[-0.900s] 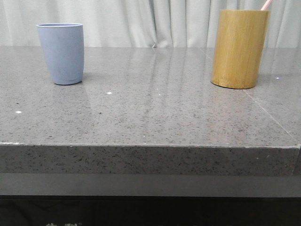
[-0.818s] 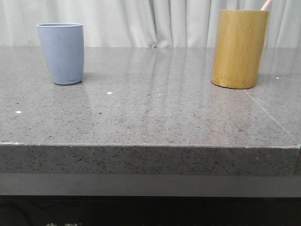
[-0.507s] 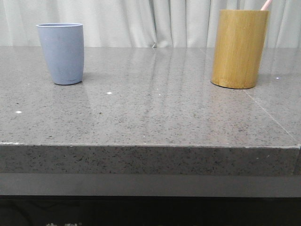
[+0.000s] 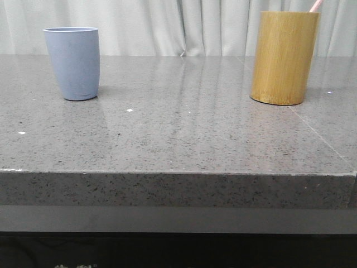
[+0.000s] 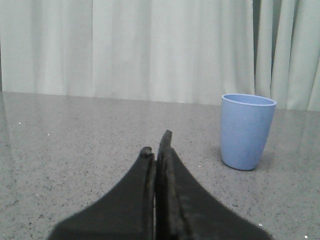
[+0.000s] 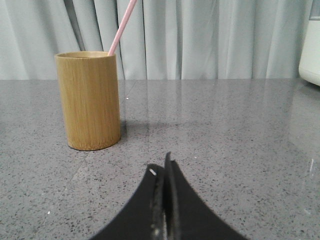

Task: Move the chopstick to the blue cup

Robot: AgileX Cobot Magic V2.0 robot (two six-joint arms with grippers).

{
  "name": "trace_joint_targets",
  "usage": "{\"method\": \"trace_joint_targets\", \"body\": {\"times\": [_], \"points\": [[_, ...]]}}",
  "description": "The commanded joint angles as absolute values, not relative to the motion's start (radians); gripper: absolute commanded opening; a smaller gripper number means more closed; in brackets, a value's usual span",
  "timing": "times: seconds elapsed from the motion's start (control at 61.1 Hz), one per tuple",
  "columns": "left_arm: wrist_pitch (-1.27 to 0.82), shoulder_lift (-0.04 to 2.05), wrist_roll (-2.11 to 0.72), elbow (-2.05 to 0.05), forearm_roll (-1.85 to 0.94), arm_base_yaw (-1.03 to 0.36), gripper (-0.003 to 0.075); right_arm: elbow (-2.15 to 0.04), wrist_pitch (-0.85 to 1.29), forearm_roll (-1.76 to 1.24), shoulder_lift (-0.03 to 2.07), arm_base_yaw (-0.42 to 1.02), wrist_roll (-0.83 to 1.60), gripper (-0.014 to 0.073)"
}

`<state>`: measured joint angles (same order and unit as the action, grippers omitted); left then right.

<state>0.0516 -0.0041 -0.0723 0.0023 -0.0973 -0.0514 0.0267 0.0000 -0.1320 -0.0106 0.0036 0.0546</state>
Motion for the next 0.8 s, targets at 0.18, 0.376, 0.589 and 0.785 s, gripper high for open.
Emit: {"method": "trace_joint_targets", "body": {"times": [0.18,0.376,0.589,0.785], "points": [[0.0,-0.023,-0.068,-0.216,-0.106,-0.051,-0.0019,-0.182,0.065,-0.135,-0.031,0.0,0.055,-0.0067],[-0.226,0.038,-0.068,-0.476,-0.106,-0.051,-0.0019,-0.423,0.245,-0.121,0.027,0.0,0.056,-0.0067],[-0.519,0.259,-0.068,-0.754,-0.106,-0.051,-0.0019,-0.661,0.424,-0.121,0.194,0.0,0.056,-0.0067],[-0.659,0.457,-0.068,-0.865,-0.115,-0.051,-0.0019,-0.762,0.596,-0.121,0.368,0.0,0.056,-0.0067]]}}
